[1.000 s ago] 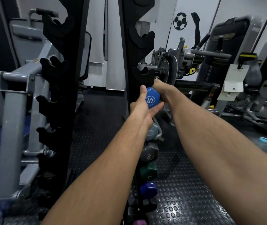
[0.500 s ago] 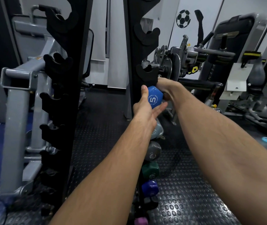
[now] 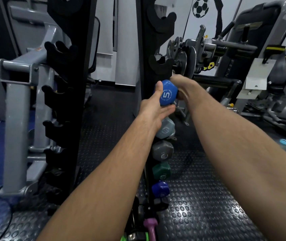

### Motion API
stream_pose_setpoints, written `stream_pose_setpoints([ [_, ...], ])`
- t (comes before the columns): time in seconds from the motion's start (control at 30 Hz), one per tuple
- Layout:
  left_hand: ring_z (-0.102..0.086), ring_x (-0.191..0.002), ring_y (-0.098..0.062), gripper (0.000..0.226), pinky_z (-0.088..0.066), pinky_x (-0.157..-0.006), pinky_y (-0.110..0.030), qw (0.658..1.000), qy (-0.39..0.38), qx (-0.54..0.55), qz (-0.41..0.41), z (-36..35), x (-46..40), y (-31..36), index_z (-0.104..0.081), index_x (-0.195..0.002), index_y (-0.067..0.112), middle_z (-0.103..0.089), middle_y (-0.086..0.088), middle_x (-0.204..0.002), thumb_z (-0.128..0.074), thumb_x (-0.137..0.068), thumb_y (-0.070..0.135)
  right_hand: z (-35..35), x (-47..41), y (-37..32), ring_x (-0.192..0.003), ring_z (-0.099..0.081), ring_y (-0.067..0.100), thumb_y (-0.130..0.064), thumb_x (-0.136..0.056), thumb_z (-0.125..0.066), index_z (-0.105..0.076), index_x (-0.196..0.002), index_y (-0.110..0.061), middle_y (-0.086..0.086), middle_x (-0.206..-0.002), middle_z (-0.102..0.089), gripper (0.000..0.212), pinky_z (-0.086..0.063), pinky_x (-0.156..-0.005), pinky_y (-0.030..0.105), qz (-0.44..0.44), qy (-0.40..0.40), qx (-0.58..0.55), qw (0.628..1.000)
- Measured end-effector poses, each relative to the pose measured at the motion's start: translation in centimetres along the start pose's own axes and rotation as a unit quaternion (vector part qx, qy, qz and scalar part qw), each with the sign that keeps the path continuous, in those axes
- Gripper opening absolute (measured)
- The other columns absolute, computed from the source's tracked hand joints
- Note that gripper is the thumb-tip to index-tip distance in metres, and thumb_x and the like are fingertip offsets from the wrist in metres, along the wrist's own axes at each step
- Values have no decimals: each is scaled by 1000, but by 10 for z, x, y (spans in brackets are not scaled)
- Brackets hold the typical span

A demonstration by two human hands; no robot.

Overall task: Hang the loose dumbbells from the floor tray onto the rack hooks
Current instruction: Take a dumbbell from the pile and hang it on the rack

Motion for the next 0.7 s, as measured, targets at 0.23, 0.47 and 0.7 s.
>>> stream_pose_setpoints([
  [0.23, -74, -98, -39, 54, -60, -92, -47, 999, 6, -29, -25, 16, 24, -3, -53, -131, -6, -66, -35, -114, -72, -95, 30, 15, 15, 17, -52, -58, 13, -10, -83, -69, -71, -67, -13, 0, -60, -62, 17, -42, -50, 23, 91, 81, -72, 990],
  [0.47, -75, -81, -32, 24, -64, -78, -42, 989, 58, -46, -131, 87, 58, -59, -64, -106, 2, -75, -24, -95, -69, -97, 23, 19, 95, 115, -98, -67, -2, -25, -97, -64, -72, -109, -25, -8, -108, -74, 14, -51, -87, 17, 194, 305, -97, 927],
  [0.7, -68, -63, -24, 24, -57, -58, -33, 980, 170, -103, -24, 195, 75, -208, -63, -107, -6, -70, -18, -82, -64, -100, 18, -37, 176, 320, -87, -61, -10, -14, -101, -62, -68, -117, -16, -17, -99, -66, 18, -45, -79, 5, 5, 373, -68, 925],
])
Point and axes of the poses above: each hand's wrist, its own x-axis away from the middle knuckle, its own z-axis out of the back of the hand, y = z × x, the point moved 6 cm from there along -x, towards the middle knuckle
